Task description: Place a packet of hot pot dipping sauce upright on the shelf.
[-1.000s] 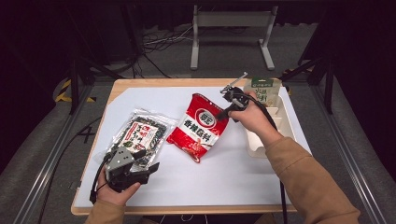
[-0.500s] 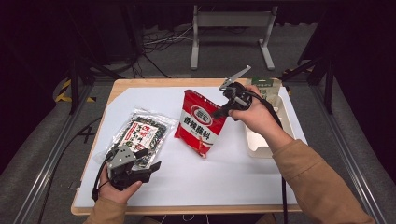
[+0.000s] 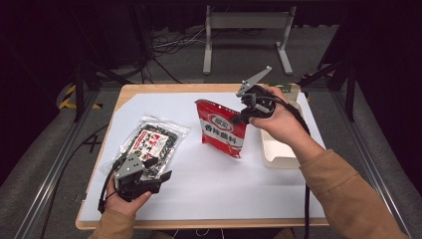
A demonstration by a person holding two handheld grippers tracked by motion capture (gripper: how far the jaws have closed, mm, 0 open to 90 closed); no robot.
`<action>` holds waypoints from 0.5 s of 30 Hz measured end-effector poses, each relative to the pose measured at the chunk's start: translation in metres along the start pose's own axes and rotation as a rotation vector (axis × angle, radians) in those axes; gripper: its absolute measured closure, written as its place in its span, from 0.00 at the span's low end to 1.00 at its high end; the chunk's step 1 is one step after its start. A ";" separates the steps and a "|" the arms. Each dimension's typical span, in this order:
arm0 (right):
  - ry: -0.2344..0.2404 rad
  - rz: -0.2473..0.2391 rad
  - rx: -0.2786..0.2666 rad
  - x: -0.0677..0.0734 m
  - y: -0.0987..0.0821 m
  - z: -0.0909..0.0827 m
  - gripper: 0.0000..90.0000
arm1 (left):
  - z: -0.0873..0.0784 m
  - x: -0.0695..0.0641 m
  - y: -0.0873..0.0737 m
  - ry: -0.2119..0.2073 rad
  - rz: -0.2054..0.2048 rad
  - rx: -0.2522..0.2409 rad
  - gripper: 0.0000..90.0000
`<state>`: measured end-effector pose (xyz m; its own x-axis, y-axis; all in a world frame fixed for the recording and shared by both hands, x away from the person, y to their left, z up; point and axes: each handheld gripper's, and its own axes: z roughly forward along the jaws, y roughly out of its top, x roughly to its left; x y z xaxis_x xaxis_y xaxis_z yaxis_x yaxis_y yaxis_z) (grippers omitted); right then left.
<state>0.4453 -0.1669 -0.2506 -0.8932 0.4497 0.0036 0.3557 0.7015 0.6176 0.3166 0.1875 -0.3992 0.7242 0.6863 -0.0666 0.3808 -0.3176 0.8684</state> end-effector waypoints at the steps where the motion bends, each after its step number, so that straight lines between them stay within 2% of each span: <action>1: -0.006 -0.005 -0.002 0.000 0.000 -0.003 0.99 | 0.000 0.000 0.000 0.000 -0.001 -0.001 0.37; 15: -0.080 -0.097 -0.031 0.002 -0.003 -0.045 0.99 | 0.004 0.002 0.001 -0.007 0.002 0.002 0.37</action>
<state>0.4297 -0.1932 -0.2172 -0.8974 0.4247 -0.1194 0.2592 0.7266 0.6363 0.3207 0.1864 -0.4001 0.7288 0.6814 -0.0684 0.3809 -0.3203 0.8674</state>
